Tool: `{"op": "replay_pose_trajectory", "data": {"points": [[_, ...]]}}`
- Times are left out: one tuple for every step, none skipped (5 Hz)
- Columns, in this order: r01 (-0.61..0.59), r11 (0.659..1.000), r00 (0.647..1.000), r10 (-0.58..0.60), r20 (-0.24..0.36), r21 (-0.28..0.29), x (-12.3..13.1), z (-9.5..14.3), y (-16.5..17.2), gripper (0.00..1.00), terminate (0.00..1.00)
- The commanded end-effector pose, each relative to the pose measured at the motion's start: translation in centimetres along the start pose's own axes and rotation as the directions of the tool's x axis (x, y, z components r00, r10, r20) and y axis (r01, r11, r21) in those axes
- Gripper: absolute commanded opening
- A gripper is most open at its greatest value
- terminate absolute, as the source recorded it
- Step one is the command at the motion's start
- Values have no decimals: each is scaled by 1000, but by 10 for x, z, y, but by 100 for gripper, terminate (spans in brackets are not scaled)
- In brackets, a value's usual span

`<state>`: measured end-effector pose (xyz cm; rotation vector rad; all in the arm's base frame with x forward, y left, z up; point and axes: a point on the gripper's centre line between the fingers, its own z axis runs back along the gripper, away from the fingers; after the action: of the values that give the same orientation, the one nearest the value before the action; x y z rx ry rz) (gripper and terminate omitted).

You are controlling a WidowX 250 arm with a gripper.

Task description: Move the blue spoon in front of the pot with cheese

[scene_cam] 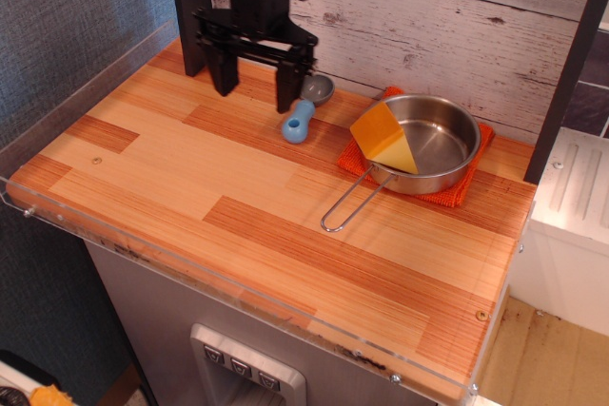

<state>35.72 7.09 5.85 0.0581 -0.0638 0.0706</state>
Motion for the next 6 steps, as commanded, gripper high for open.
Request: {"op": "replay_pose_trajectory", "data": {"points": [[-33,999,999,32,16,9,13,-20,-5,100,0],[-72,997,997,72,13,10,11,-35,-4,100,0],[-98,995,995,98,21,5,12,-40,-1,100,0],[-57,998,997,56,60,12,16,-30,1,0,0],[-3,1000,995,2,104,10,21,-12,1,0,0],[34,999,990,-33,136,-1,20,9,2,0,0]]}}
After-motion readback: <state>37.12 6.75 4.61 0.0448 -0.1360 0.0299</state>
